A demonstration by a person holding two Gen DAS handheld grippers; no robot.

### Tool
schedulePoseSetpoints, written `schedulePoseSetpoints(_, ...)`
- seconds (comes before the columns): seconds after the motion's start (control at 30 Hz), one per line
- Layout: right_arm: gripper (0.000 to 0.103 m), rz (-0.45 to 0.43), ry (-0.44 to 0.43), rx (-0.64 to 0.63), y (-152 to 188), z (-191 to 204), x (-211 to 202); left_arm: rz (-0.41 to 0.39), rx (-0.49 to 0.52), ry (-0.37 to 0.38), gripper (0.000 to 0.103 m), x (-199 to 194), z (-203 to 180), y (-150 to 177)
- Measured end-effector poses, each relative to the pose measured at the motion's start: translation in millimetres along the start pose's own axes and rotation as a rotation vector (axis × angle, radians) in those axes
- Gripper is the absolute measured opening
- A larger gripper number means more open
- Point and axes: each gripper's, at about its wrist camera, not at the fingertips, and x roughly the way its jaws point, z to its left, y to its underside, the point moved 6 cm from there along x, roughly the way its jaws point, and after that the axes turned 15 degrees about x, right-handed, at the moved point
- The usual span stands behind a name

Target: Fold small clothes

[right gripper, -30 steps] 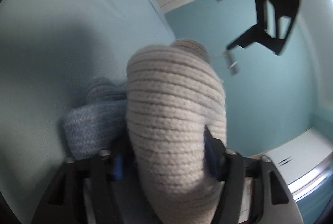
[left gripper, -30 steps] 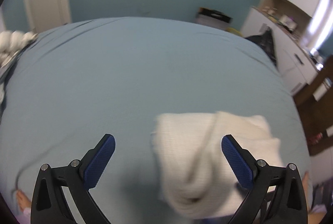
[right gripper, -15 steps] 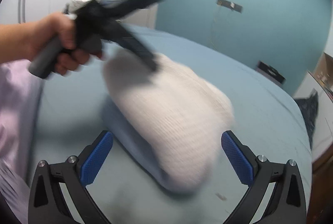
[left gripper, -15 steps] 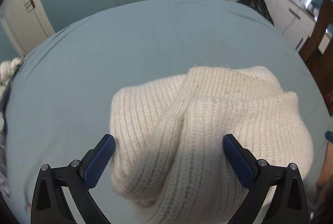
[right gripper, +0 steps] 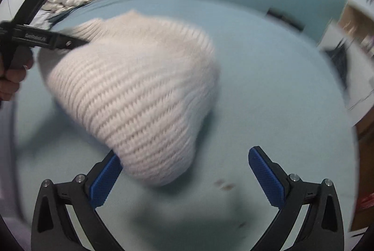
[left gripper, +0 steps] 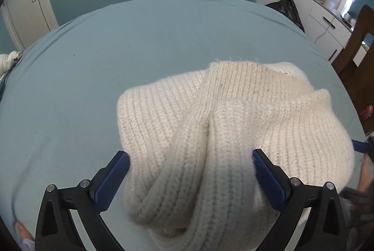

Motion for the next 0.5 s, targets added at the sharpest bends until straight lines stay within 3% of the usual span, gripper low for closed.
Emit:
schedulePoseSetpoints(0.07,0.1,-0.005,-0.192,0.078,3,-2,-24,-0.003,-0.02,0.023,0.103,2,1,-2)
schedulePoseSetpoints(0.1,0.1,-0.053,-0.328,0.12,-2,3,-46,-0.006,-0.024,0.024,0.103,4,1,-3)
schedulePoseSetpoints(0.13,0.1,-0.109,-0.377,0.156,-12,7,-62,-0.01,-0.027,0.024,0.103,4,1,-4)
schedulePoseSetpoints(0.2,0.101,-0.149,-0.302,0.199,-36,12,-67,-0.021,-0.019,0.004,0.103,4,-1,-3)
schedulePoseSetpoints(0.23,0.1,-0.128,-0.248,0.204,-44,18,-61,-0.026,-0.011,-0.007,0.103,2,1,1)
schedulePoseSetpoints(0.4,0.1,0.068,-0.149,0.223,-40,34,-5,0.005,-0.004,-0.012,0.103,8,-8,6)
schedulePoseSetpoints(0.5,0.1,0.198,-0.189,0.255,-16,39,23,0.02,-0.019,0.014,0.103,11,-13,11)
